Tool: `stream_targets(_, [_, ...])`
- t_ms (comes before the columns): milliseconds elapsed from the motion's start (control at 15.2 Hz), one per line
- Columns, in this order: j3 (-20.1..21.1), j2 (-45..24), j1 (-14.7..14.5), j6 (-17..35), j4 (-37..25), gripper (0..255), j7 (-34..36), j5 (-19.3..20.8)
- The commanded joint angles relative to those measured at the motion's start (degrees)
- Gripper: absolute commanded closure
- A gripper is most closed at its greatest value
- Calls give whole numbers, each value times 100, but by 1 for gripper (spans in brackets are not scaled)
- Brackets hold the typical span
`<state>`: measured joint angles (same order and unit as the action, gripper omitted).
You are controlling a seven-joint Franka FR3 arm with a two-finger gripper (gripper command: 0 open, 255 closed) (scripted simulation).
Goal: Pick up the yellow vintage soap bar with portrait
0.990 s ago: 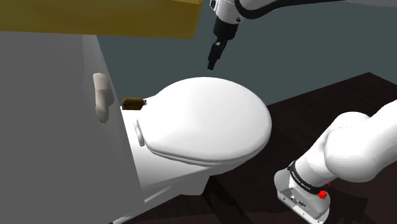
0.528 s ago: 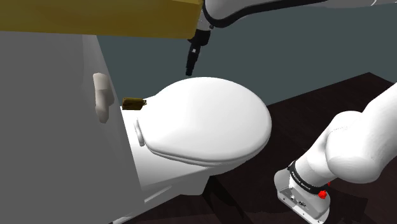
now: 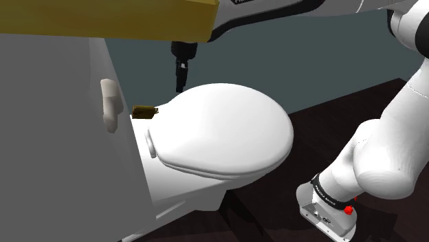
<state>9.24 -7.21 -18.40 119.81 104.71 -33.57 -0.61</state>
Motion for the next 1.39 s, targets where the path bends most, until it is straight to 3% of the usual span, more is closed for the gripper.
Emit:
stream_targets(0, [108, -280, -103, 13, -272, 0, -200, 27])
stream_targets(594, [546, -1326, -564, 41, -1263, 0, -960, 247])
stream_targets(1188, [503, -1492, -589, 557, -911, 0, -958, 282])
stream_targets(1254, [507, -1537, -616, 512, -1003, 255, -927, 298])
stream_targets(1320, [504, -1493, -589, 430, -1041, 255, -967, 279])
